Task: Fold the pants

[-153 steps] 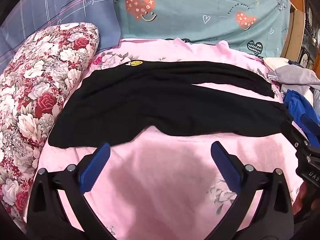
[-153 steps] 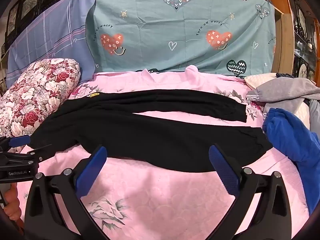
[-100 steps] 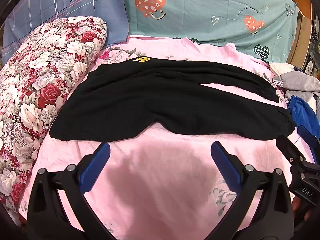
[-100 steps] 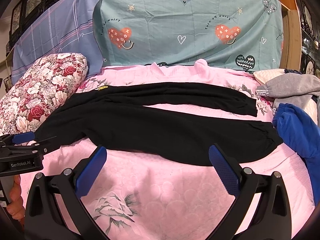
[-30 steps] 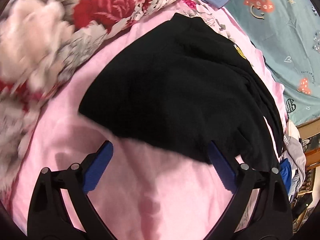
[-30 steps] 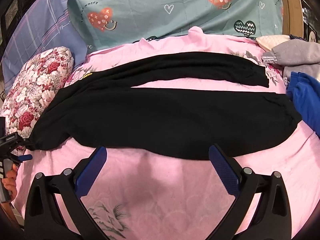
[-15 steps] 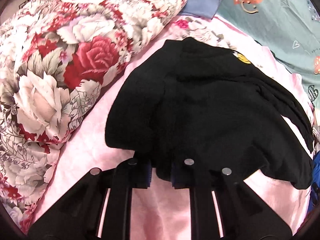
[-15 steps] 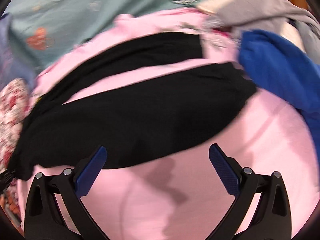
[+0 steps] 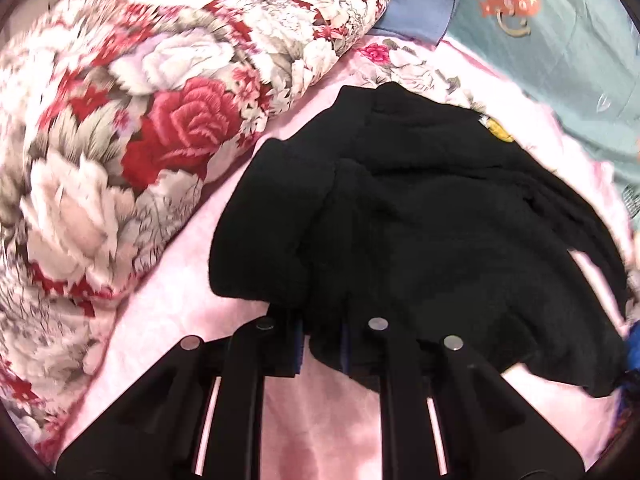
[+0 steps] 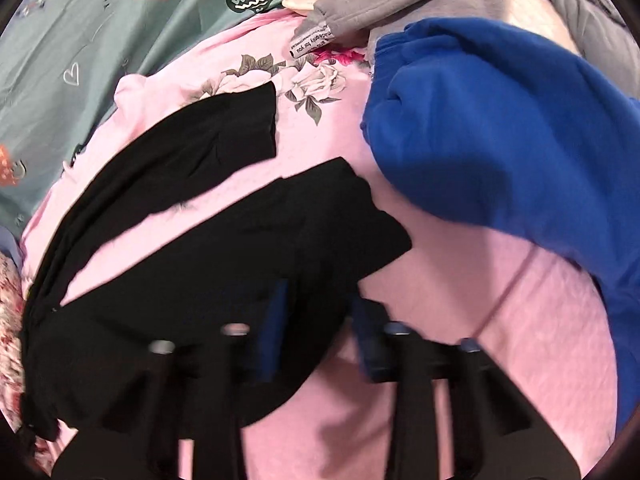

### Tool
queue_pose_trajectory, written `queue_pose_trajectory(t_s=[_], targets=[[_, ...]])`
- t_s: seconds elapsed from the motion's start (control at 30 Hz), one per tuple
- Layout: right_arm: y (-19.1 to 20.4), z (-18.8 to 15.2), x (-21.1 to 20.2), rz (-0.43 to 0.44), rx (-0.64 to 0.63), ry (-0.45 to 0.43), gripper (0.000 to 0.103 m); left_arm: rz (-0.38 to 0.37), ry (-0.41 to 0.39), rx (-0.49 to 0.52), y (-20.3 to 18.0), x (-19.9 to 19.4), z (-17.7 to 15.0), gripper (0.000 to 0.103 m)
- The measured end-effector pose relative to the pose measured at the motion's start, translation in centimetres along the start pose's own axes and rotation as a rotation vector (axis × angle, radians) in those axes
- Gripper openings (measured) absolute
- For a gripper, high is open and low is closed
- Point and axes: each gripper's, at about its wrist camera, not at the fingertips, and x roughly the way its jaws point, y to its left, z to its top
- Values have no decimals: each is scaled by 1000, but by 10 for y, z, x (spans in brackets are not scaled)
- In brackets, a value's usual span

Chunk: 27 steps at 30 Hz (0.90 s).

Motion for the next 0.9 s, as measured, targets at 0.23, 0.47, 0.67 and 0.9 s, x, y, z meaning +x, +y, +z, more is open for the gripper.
queue_pose_trajectory(t_s=[0.23,0.47,0.67,0.9], targets=[[21,9,-74,0,-169,-171,9,27,-61,-20,3,-24,11,12],[13,-8,-145,-108,-286,-298,9,32,-161,29,18,-91,-10,12],[-50,-27,-86,-193,-173,-88,13,95,-18,83,23,-54,-39,41],[-41,-40,-100,-422,-210,-251,52,198,-123,-14,39,-73,-31,85]])
